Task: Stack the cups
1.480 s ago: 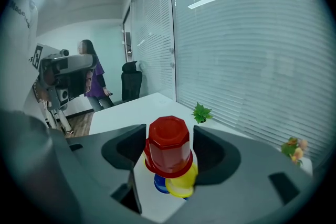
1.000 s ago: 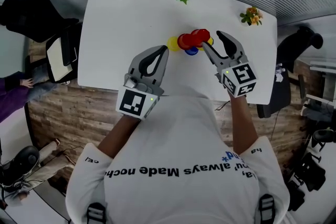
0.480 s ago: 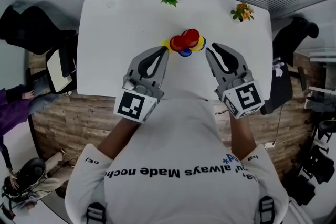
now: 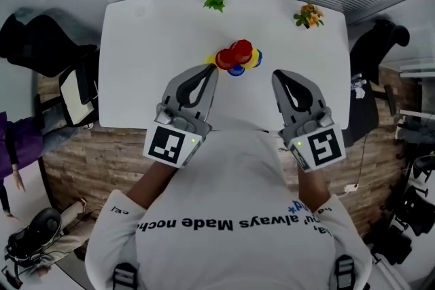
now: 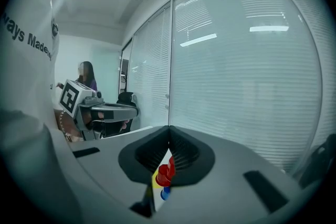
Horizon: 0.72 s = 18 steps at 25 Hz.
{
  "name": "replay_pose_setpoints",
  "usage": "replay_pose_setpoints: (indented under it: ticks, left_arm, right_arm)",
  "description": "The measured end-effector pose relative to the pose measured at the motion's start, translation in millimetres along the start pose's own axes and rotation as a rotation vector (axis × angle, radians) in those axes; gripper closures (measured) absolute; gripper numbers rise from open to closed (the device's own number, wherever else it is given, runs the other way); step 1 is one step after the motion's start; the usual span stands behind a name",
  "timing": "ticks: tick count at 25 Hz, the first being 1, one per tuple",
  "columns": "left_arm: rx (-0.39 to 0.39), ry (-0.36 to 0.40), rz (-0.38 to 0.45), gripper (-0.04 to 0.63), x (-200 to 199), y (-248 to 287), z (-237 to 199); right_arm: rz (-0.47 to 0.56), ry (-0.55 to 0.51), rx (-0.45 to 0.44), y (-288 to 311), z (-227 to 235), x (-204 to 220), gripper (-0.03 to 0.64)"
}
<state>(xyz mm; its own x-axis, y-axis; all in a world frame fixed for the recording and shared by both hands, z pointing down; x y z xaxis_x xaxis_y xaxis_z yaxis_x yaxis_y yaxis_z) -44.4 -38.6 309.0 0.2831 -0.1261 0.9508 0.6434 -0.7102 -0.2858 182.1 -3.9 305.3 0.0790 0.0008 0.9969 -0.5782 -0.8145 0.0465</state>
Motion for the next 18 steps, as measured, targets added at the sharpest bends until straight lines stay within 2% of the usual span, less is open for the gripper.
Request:
replay_pose_setpoints:
  ticks: [18]
  left_arm:
    - [0.006, -0.006, -0.001, 0.576, 0.9, 3.2, 2.3]
  right_arm:
    - [0.004, -0.016, -0.003, 0.0, 1.8, -6.1, 0.611]
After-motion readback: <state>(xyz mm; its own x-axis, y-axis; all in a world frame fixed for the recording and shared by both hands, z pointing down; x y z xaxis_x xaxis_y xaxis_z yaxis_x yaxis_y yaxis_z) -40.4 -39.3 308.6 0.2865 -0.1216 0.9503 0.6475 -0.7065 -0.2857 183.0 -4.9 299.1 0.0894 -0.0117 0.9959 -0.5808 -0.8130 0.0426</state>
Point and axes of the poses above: the fingertips, and each gripper's own axes: y forward along the fingers, z to its right, x out of its underside, the point moved 9 cm from there along -y, backward along the fingers, and after that the axes turned 13 degrees about z, right-handed, at the moved point
